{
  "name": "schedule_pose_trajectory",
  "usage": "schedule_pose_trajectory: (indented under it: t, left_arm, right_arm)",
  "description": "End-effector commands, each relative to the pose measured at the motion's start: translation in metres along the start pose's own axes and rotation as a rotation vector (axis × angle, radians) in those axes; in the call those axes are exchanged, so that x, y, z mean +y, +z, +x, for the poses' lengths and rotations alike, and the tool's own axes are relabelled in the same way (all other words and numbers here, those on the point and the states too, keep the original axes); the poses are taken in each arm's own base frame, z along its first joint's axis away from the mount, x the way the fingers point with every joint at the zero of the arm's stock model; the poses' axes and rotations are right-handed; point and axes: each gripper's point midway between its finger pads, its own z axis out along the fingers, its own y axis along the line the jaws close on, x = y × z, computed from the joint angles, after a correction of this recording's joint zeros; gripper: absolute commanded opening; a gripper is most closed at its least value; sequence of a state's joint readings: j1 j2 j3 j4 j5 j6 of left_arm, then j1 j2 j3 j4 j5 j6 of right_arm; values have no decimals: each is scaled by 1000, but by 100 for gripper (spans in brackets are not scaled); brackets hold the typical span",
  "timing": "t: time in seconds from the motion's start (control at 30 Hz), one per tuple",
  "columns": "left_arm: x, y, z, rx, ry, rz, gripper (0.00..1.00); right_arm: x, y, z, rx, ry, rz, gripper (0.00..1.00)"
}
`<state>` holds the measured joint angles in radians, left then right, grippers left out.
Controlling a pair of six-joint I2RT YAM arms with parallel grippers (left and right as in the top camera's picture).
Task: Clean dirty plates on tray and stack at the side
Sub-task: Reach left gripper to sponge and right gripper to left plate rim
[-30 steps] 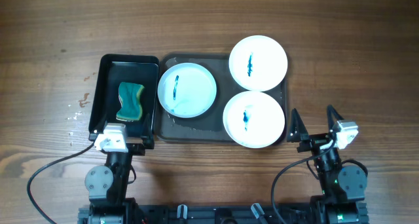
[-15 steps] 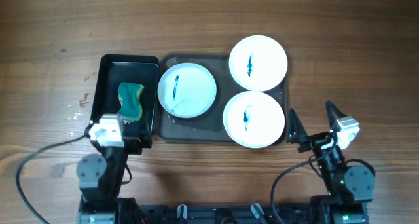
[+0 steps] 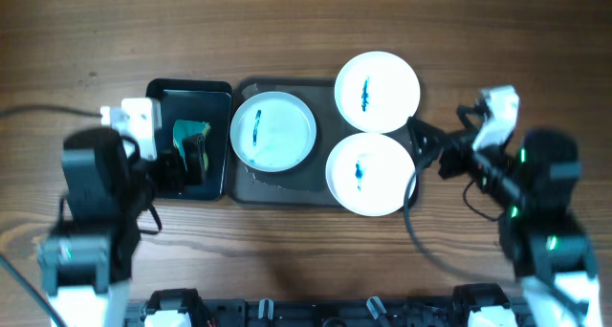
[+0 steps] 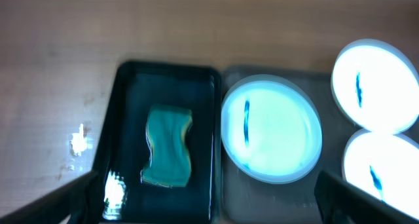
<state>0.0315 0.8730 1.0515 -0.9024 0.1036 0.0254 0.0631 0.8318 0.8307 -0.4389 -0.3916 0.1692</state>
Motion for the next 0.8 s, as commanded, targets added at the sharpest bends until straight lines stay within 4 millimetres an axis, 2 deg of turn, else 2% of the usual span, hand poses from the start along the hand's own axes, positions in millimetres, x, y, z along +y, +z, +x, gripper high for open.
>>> schedule_pose_trajectory:
  t: [0.0,0.13,0.2,0.27,0.37,0.5,0.57,0.63,0.77]
  left_arm:
    - [-5,7,-14,160,-13,32,100]
    - [-5,27,-7,299,-32,41,100]
    - [-4,39,-2,340,-38,41,100]
    - [-11,49,1,371,-51,86,100]
    - [-18,60,7,416,-68,134,100]
    - [-17,72,11,448,-75,136,100]
    - [-16,75,13,458,-77,134,100]
    - [-7,76,11,448,-117,70,100]
    - [34,76,8,406,-282,-216,100]
  right_arm:
    - [8,16,-15,153,49,-39,100]
    - [-3,35,2,379,151,-1,100]
    - [-9,48,9,424,175,8,100]
    - [-14,59,20,470,280,22,100]
    - [-10,74,33,528,298,-41,99]
    - [-2,91,53,607,309,-85,87]
    - [1,101,68,653,329,-33,80]
    - [11,112,80,694,328,14,73]
    - [30,131,91,743,300,73,67]
